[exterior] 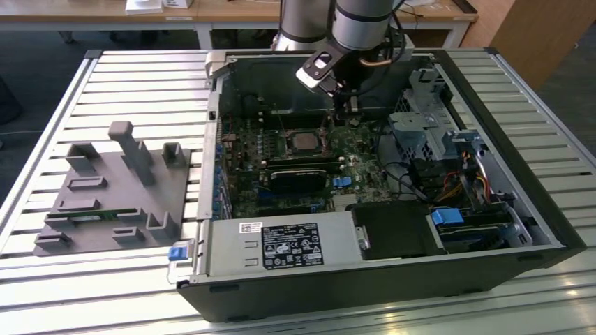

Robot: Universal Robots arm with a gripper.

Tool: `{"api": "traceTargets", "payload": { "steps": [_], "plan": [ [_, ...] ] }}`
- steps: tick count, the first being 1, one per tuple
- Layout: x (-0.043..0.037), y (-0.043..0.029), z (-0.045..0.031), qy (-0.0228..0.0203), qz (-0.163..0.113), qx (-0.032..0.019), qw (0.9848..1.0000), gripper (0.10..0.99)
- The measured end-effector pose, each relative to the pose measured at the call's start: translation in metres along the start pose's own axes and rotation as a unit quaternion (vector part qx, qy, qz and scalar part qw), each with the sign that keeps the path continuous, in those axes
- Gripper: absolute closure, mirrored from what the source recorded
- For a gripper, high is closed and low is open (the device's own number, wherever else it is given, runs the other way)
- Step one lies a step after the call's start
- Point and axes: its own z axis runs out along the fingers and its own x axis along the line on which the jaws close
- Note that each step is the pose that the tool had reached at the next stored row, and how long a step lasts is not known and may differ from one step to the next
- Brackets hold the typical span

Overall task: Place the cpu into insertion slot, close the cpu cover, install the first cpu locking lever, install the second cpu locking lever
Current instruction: 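Close the cpu cover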

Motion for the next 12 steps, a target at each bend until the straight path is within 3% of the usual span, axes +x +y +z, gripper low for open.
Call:
{"api": "traceTargets", "payload": {
  "steps": [12],
  "plan": [
    [0.0002, -0.0107, 0.0003, 0.0000, 0.000, 0.0000, 1.0000, 0.980]
  ]
}}
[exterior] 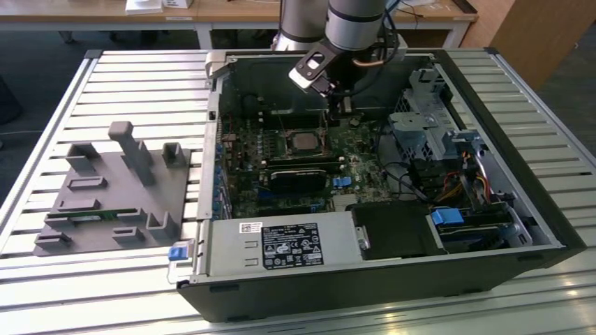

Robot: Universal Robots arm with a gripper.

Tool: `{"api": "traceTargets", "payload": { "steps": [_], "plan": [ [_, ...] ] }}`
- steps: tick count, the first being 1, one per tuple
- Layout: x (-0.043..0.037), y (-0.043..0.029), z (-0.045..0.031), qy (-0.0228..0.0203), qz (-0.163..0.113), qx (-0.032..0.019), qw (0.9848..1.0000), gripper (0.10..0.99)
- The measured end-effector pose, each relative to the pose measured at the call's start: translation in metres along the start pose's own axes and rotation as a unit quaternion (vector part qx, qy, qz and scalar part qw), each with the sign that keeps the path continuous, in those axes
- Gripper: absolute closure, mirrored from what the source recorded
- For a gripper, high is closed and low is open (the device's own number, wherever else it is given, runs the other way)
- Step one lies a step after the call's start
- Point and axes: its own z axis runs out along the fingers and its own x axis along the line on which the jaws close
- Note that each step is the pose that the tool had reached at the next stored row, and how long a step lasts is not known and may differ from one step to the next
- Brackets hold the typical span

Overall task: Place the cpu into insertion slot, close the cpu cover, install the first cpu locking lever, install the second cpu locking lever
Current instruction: 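Close the cpu cover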

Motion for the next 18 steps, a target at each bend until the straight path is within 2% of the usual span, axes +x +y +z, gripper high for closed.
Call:
{"api": "traceTargets", "payload": {
  "steps": [18],
  "plan": [
    [0.0003, -0.0203, 0.0023, 0.0000, 0.000, 0.0004, 1.0000, 0.980]
  ]
}}
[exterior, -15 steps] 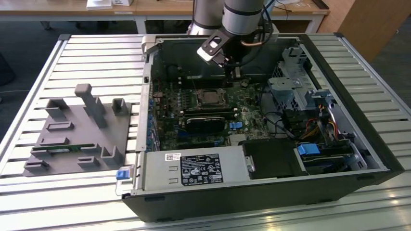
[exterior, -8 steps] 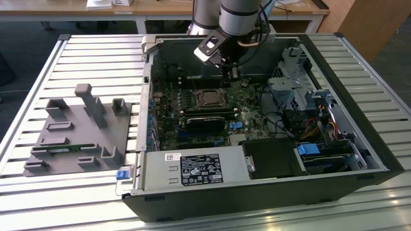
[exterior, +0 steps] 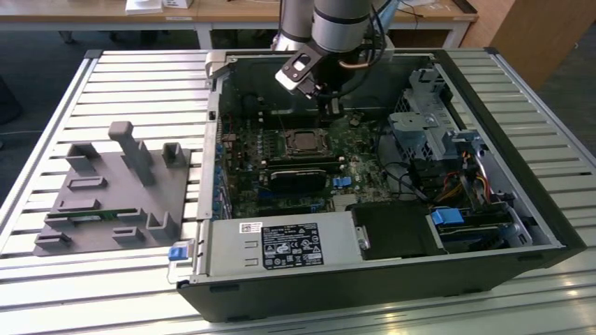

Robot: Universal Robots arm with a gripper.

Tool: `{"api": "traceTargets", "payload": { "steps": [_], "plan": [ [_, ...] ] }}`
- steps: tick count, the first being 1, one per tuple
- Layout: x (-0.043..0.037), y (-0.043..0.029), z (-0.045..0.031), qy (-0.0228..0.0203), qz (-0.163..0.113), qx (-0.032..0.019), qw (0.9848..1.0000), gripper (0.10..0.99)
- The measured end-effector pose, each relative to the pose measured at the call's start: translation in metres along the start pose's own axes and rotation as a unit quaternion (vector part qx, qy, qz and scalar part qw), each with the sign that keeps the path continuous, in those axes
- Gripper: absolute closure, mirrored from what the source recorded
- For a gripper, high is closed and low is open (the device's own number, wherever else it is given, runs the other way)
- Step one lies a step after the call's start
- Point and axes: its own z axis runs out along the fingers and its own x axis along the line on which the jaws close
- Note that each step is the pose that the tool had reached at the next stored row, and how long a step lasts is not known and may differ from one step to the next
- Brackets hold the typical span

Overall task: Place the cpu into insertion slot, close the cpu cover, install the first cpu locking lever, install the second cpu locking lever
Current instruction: 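Close the cpu cover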

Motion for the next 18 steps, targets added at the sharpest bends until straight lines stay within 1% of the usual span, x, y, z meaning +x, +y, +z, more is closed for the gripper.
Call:
{"api": "traceTargets", "payload": {
  "steps": [2, 7, 12, 18],
  "plan": [
    [0.0001, -0.0037, 0.0002, 0.0000, 0.000, 0.0001, 1.0000, 0.980],
    [0.0003, -0.0171, 0.0005, 0.0000, 0.000, 0.0000, 1.0000, 0.980],
    [0.0004, -0.0241, 0.0006, 0.0000, 0.000, 0.0001, 1.0000, 0.980],
    [0.0005, -0.0295, 0.0010, 0.0000, 0.000, 0.0001, 1.0000, 0.980]
  ]
}}
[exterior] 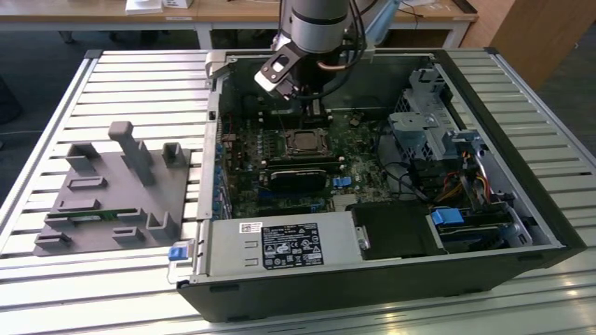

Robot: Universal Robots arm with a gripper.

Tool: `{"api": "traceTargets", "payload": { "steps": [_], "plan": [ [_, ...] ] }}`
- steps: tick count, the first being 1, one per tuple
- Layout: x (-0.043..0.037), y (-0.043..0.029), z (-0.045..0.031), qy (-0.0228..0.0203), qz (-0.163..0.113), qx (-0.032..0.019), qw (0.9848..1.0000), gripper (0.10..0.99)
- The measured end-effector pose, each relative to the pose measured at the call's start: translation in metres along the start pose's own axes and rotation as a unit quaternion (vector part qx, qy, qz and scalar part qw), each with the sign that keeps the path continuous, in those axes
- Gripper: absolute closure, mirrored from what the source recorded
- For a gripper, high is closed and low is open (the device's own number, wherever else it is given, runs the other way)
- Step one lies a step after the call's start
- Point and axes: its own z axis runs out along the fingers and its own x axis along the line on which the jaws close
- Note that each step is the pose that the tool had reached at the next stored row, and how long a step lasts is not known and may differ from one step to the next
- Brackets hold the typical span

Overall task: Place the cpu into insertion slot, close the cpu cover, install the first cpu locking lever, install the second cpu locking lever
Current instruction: 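Close the cpu cover, then install the first cpu locking lever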

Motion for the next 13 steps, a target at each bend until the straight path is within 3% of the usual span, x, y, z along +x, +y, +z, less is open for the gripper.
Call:
{"api": "traceTargets", "payload": {
  "steps": [13],
  "plan": [
    [0.0001, -0.0019, -0.0019, 0.0002, 0.000, -0.0001, 1.0000, 0.980]
  ]
}}
